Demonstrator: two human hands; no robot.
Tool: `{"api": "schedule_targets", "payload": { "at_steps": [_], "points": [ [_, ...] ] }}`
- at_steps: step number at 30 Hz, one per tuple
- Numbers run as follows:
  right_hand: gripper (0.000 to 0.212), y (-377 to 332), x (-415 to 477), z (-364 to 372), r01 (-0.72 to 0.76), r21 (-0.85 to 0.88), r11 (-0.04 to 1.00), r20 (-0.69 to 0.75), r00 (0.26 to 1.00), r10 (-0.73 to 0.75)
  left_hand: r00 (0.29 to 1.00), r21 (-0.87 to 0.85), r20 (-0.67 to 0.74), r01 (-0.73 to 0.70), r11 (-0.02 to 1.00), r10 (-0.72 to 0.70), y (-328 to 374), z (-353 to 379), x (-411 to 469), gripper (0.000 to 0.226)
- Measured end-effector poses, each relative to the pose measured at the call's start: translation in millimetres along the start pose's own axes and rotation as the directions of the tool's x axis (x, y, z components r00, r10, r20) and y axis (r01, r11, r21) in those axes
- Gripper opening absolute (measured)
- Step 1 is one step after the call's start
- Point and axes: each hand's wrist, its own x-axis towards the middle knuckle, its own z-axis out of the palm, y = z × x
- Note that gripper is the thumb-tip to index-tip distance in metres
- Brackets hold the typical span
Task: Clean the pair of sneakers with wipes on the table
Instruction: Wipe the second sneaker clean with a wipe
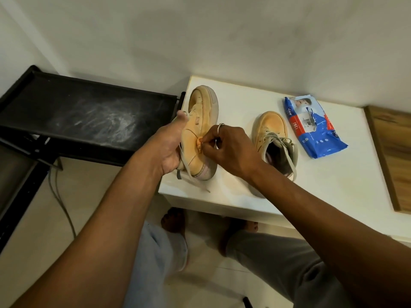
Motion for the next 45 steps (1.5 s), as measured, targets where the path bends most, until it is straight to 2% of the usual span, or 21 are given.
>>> {"api": "schedule_targets", "payload": {
  "at_steps": [2, 4, 9, 11, 13, 17, 18, 19, 22, 24, 29, 30, 34, 35, 39, 40, 43, 45],
  "points": [
    [0.013, -1.8, 1.4, -4.5, 0.031, 0.024, 0.999, 0.088, 0.996, -0.033, 1.0, -0.021, 0.015, 0.017, 1.0, -0.017, 1.2, -0.8, 2.0, 0.071],
    [0.013, -1.7, 5.3, -9.6, 0.07, 0.014, 0.997, 0.108, 0.992, -0.072, 1.0, -0.031, -0.014, 0.006, 1.0, -0.006, 1.5, -0.2, 1.9, 0.064],
    [0.018, 7.2, 21.6, -14.2, -0.031, -0.08, 0.996, -0.176, 0.984, 0.016, 0.999, 0.011, -0.033, 0.005, 1.0, -0.004, -1.2, 9.4, -2.7, 0.046],
    [0.018, 8.7, 25.5, -17.5, -0.062, -0.091, 0.994, -0.208, 0.977, 0.042, 1.0, 0.025, -0.029, 0.006, 1.0, -0.005, -1.5, 11.9, -3.0, 0.044],
    [0.017, 8.0, 24.8, -21.7, -0.041, -0.083, 0.996, -0.165, 0.986, 0.027, 1.0, 0.038, -0.03, 0.001, 0.999, 0.0, -2.6, 11.5, -1.6, 0.042],
    [0.016, 2.0, 17.7, -28.5, 0.023, 0.022, 0.999, 0.058, 0.998, -0.025, 0.999, 0.055, -0.042, -0.013, 0.998, 0.016, -4.5, 9.2, 2.3, 0.043],
    [0.015, 1.3, 17.5, -28.0, 0.037, 0.022, 0.999, 0.074, 0.996, -0.039, 0.999, 0.067, -0.04, -0.016, 0.998, 0.018, -4.7, 8.7, 3.7, 0.044],
    [0.016, 0.7, 17.8, -26.6, 0.045, 0.013, 0.999, 0.052, 0.998, -0.045, 0.999, 0.079, -0.036, -0.017, 0.997, 0.02, -4.8, 8.8, 4.4, 0.044],
    [0.015, -1.0, 21.7, -23.6, 0.021, -0.03, 0.999, -0.135, 0.99, -0.025, 0.999, 0.122, -0.037, -0.011, 0.992, 0.016, -4.8, 10.1, 3.4, 0.044],
    [0.016, -3.4, 24.0, -23.9, -0.019, -0.057, 0.998, -0.186, 0.982, 0.008, 0.999, 0.15, -0.04, -0.005, 0.989, 0.011, -5.7, 10.8, 2.3, 0.044],
    [0.013, -14.0, 15.6, -27.2, 0.036, 0.0, 0.999, 0.101, 0.994, -0.036, 0.999, 0.158, -0.038, -0.012, 0.987, 0.018, -6.7, 9.6, 0.3, 0.046],
    [0.013, -13.8, 15.5, -27.1, 0.043, -0.005, 0.999, 0.091, 0.995, -0.043, 0.999, 0.161, -0.038, -0.012, 0.987, 0.018, -6.0, 10.5, -0.6, 0.046],
    [0.016, -4.8, 25.7, -27.5, -0.034, -0.128, 0.991, -0.141, 0.99, 0.016, 0.999, 0.191, -0.039, -0.002, 0.982, 0.01, -3.6, 16.2, -6.1, 0.04],
    [0.016, -4.9, 25.3, -28.5, -0.036, -0.11, 0.993, -0.124, 0.992, 0.022, 0.999, 0.197, -0.039, -0.001, 0.98, 0.009, -4.1, 16.6, -7.2, 0.039],
    [0.012, -13.5, 17.2, -28.1, 0.026, 0.006, 1.0, 0.127, 0.992, -0.027, 1.0, 0.174, -0.029, 0.0, 0.985, 0.005, -3.5, 14.4, -9.4, 0.046],
    [0.013, -13.9, 18.1, -26.8, 0.025, -0.019, 1.0, 0.108, 0.994, -0.023, 0.999, 0.175, -0.034, -0.001, 0.985, 0.007, -2.6, 14.3, -9.5, 0.046],
    [0.018, -7.8, 25.5, -26.6, -0.037, -0.16, 0.986, -0.12, 0.993, 0.017, 1.0, 0.216, -0.024, -0.008, 0.976, 0.013, -2.8, 16.7, -10.3, 0.041],
    [0.018, -6.5, 24.5, -28.3, -0.052, -0.136, 0.989, -0.116, 0.993, 0.036, 1.0, 0.233, -0.024, 0.001, 0.973, 0.004, -4.2, 17.6, -11.6, 0.042]
  ]
}}
